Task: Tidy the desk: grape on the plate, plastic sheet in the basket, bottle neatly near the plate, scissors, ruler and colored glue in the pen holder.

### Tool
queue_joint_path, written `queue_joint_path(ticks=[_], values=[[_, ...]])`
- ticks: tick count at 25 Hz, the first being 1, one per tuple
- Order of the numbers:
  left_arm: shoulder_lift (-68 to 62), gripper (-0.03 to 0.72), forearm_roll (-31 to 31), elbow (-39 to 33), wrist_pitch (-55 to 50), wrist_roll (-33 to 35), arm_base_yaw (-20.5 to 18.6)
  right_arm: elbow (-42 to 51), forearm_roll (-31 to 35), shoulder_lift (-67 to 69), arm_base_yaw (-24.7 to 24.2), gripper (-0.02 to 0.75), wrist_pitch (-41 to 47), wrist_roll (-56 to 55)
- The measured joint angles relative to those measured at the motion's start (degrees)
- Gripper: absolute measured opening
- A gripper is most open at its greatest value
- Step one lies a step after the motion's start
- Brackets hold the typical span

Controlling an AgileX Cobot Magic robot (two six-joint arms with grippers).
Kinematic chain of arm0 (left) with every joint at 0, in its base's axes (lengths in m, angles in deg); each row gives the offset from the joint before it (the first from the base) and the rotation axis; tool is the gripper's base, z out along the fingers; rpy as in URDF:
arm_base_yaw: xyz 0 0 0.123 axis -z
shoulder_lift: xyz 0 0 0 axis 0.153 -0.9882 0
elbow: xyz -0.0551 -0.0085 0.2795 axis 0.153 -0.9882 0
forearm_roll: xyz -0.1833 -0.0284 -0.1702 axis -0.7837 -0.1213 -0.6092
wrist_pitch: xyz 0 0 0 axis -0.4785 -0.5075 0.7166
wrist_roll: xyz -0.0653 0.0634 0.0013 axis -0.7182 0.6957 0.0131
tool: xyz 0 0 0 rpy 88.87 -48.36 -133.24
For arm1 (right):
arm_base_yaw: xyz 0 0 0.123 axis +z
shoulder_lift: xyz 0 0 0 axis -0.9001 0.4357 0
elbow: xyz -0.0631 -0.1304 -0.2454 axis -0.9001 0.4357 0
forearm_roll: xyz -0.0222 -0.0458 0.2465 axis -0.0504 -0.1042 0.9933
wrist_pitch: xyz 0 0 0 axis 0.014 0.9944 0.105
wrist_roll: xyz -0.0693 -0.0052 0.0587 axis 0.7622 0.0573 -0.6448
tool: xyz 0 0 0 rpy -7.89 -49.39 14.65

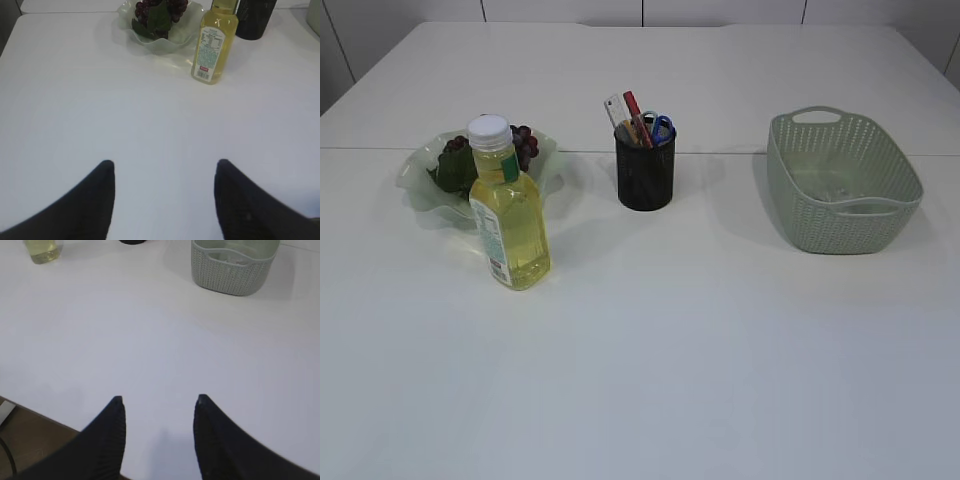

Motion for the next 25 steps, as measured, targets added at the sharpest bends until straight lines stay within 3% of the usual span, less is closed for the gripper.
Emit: queue_joint_path(ticks=[18,21,25], values=[[0.0,0.444,1.2,-0.7,0.0,0.3,0.0,1.1,-0.5,0.0,0.0,0.365,-0.4,0.0],[0.0,0.439,1.2,-0.7,0.0,0.3,-0.9,1.1,-0.5,0.0,-0.2,0.365,-0.4,0.0],[0.0,0.438,1.2,-0.7,0.0,0.3,-4.6,1.1,-0.5,0.0,-3.9,0.365,-0.4,0.0]])
